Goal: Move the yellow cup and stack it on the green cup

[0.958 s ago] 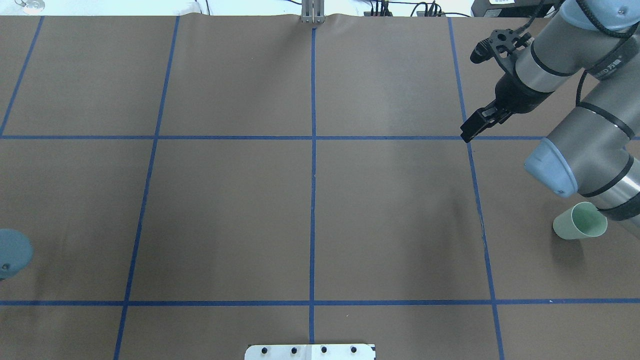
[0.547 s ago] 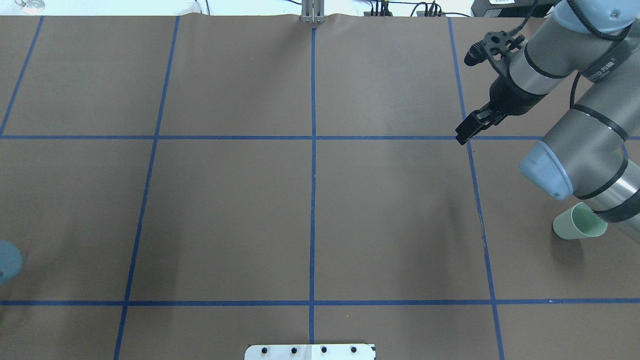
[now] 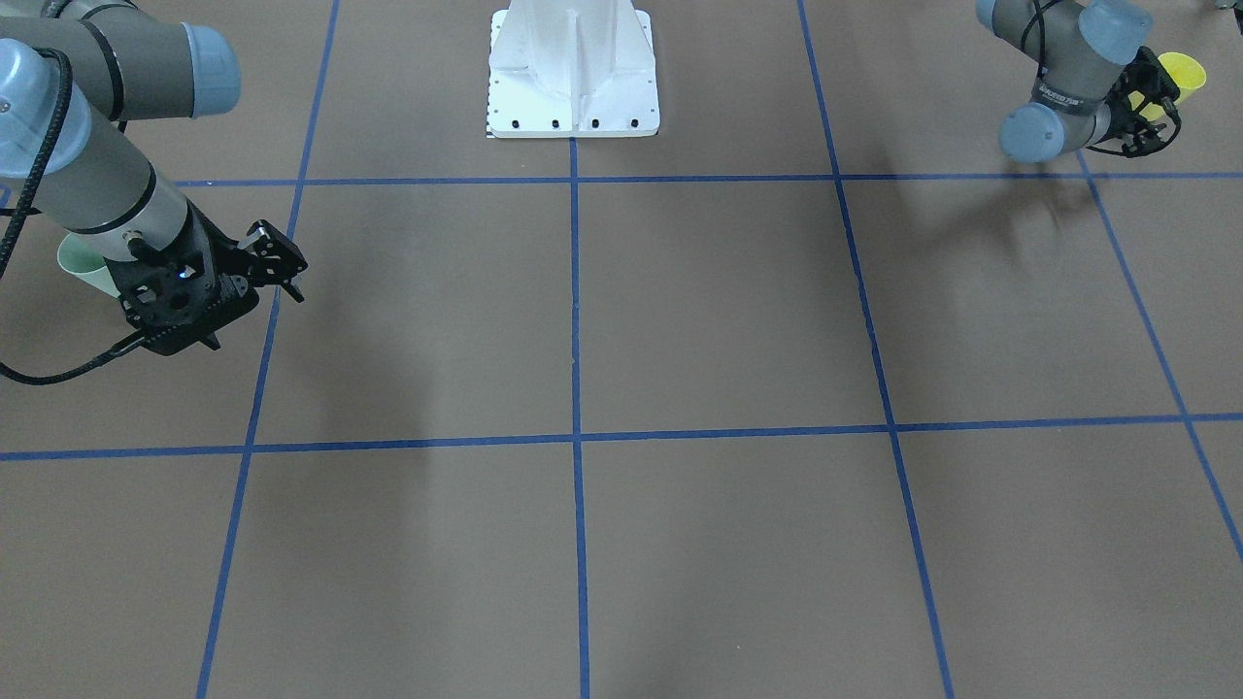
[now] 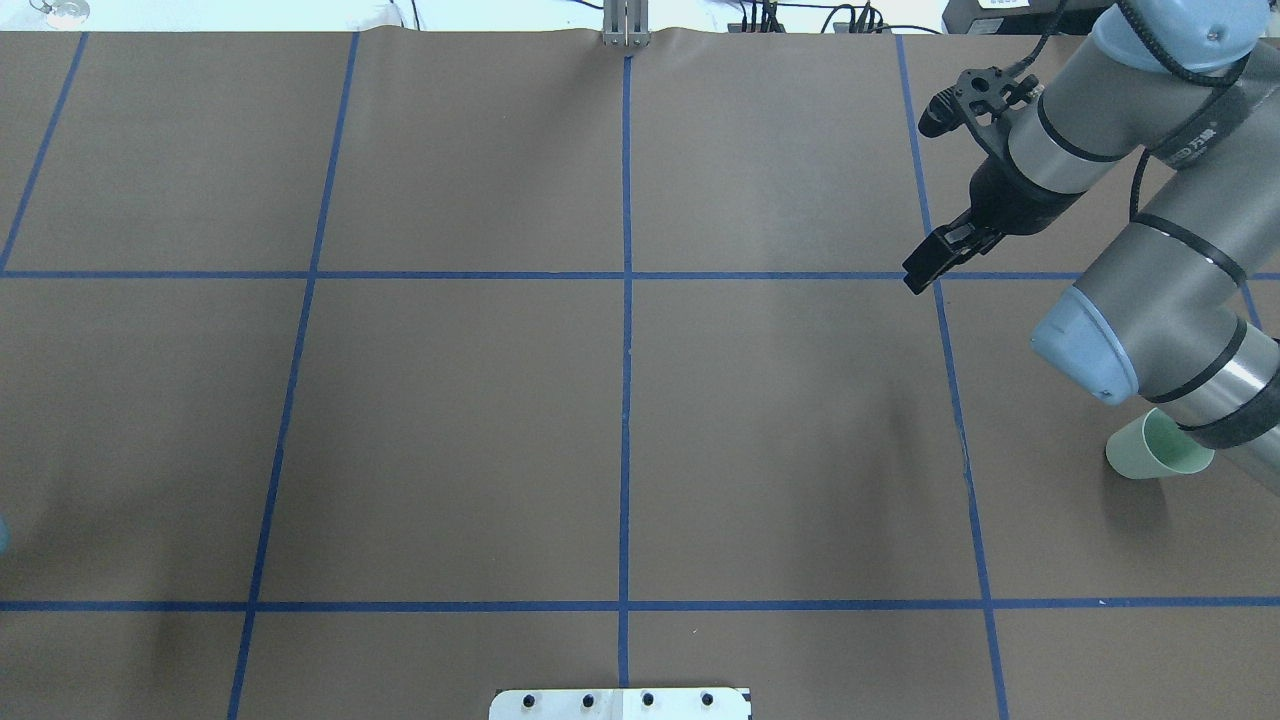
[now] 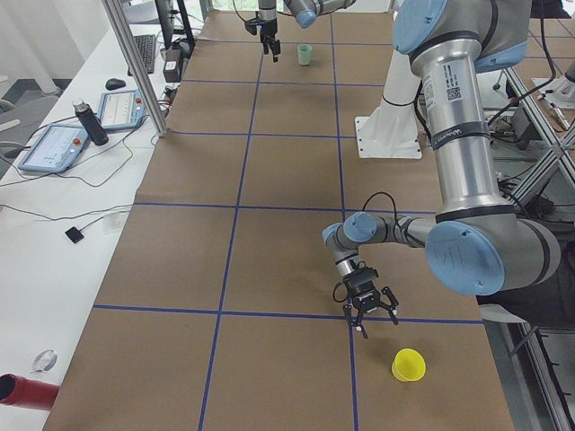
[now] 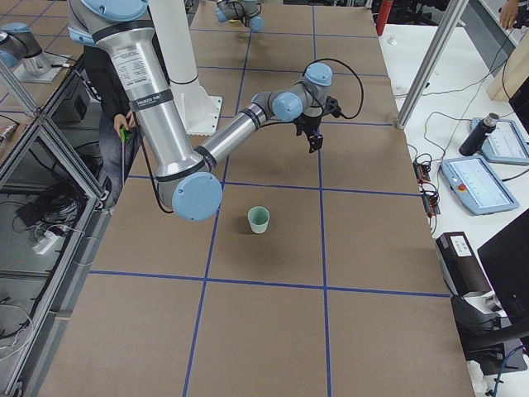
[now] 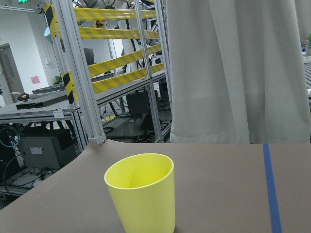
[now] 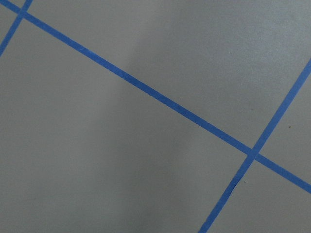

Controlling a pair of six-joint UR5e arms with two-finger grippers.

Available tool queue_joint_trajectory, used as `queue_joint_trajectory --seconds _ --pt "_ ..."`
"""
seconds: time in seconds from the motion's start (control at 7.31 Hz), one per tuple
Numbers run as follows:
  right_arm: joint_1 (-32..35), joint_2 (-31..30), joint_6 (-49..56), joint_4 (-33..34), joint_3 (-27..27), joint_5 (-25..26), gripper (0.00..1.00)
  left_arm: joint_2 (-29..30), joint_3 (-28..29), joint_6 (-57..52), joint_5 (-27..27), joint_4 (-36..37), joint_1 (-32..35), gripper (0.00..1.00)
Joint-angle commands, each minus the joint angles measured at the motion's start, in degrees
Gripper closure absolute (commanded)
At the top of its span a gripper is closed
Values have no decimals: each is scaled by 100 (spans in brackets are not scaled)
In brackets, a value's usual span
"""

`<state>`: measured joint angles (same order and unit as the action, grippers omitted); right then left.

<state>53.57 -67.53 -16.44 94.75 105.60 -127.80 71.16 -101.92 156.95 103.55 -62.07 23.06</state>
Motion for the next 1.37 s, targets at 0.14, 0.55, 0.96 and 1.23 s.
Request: queue_joint_trajectory --seconds 0.14,0.55,0.96,1.23 --pt "-75 3 0 -131 -22 9 1 -14 558 29 131 -402 -3 0" --pt "-137 -6 -9 -229 -22 9 1 -15 1278 29 254 -779 -12 0" --pt "-137 3 0 -229 -22 9 1 -23 1368 29 437 -842 -12 0" --pt "-137 -14 0 -229 -14 0 1 -23 1368 37 596 -842 -12 0"
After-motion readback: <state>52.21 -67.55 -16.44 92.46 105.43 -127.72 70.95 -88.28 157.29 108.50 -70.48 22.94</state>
